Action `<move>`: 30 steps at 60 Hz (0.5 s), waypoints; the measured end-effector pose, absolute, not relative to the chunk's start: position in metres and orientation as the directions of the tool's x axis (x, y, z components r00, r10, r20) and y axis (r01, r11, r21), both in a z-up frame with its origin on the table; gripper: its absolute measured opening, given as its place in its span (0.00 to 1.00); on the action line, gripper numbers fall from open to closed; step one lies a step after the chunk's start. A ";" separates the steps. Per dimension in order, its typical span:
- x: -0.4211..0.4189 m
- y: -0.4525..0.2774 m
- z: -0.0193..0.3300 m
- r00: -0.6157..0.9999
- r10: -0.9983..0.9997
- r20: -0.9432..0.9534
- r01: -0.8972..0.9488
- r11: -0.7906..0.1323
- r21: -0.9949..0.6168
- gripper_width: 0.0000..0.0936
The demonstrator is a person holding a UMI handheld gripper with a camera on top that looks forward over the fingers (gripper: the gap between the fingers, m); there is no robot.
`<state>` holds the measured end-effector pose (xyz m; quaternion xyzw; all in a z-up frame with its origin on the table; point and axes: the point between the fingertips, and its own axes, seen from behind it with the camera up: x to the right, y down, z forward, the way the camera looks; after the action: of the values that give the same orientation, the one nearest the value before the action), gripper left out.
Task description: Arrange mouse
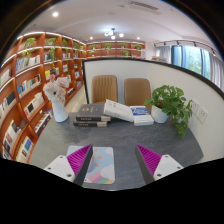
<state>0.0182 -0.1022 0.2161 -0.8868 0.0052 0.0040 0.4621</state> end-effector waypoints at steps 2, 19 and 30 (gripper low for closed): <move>0.025 -0.107 0.218 1.000 0.002 -0.011 -0.008 -0.570 -0.821 0.92; 0.058 -0.148 0.221 0.999 0.033 -0.040 -0.013 -0.576 -0.817 0.91; 0.064 -0.166 0.217 0.997 0.020 -0.080 -0.053 -0.584 -0.810 0.91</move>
<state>0.0643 -0.1658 0.2172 -0.8890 0.0092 0.0401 0.4560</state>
